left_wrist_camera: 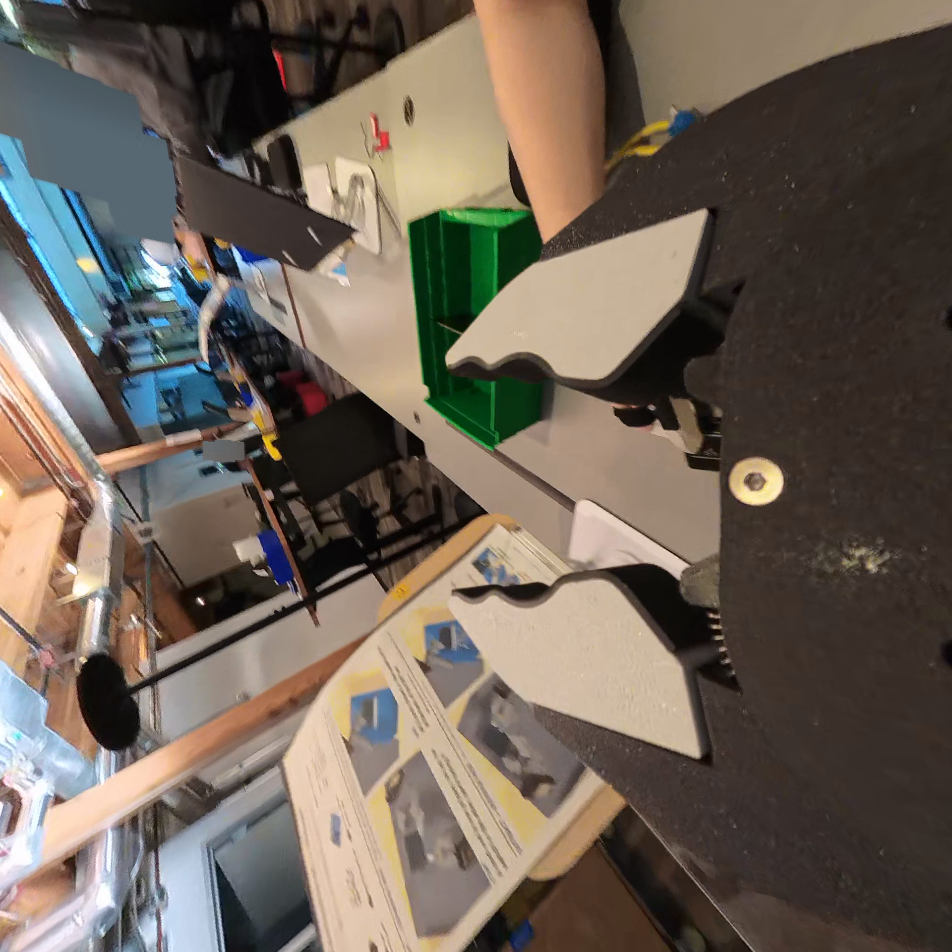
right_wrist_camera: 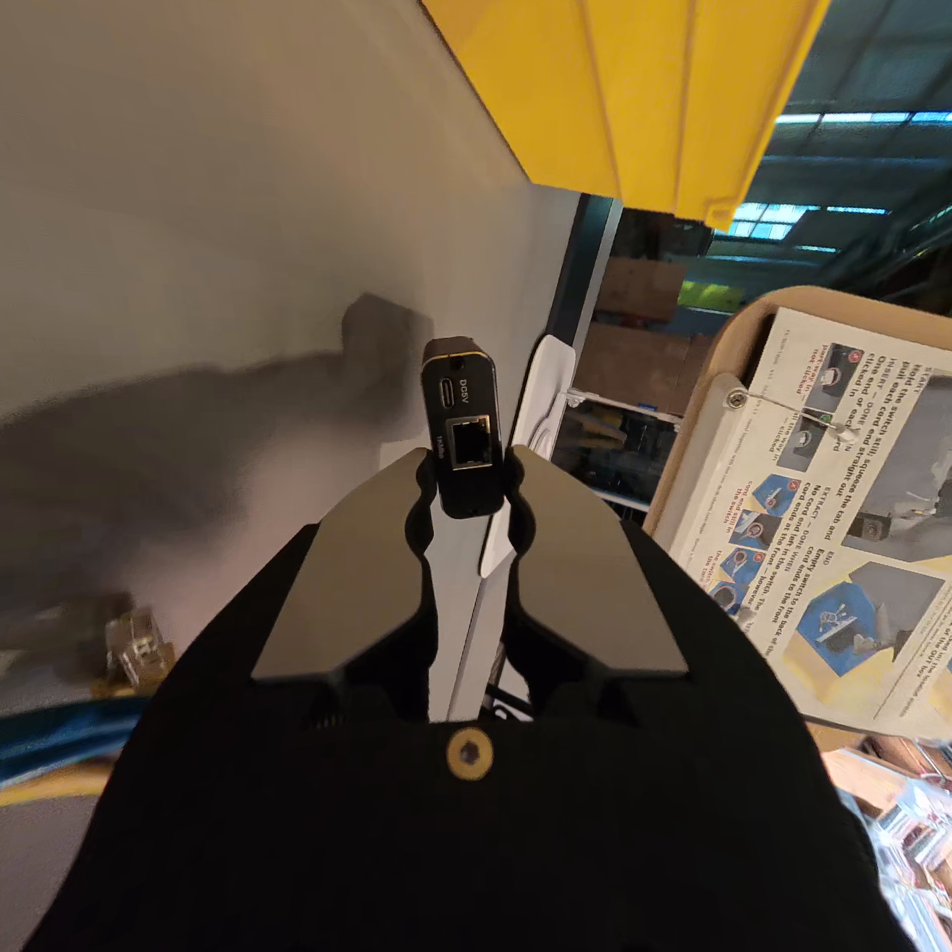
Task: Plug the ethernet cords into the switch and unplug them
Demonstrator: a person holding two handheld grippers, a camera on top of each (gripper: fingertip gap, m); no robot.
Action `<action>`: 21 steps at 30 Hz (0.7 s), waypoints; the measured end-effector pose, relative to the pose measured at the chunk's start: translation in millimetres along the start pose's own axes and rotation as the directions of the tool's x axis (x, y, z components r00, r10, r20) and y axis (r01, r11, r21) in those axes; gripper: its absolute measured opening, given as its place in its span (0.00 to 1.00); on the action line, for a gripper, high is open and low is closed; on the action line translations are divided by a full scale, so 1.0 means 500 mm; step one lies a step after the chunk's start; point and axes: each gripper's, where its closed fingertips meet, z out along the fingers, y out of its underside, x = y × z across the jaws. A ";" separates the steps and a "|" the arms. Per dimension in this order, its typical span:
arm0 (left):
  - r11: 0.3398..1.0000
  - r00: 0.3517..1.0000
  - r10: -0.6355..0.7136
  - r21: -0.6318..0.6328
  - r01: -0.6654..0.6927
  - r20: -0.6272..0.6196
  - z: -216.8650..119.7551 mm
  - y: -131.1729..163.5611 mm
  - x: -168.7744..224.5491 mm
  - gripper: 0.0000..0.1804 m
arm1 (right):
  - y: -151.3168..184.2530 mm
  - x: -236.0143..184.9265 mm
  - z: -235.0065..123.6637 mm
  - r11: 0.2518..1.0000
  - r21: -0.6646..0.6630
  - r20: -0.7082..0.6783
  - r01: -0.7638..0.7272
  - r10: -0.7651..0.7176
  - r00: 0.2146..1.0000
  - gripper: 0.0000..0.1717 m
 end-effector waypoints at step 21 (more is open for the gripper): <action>0.985 1.000 -0.010 -0.172 0.006 -0.019 -0.003 0.126 -0.014 0.38 | 0.005 -0.024 0.013 0.992 0.048 0.062 -0.114 0.111 0.992 0.15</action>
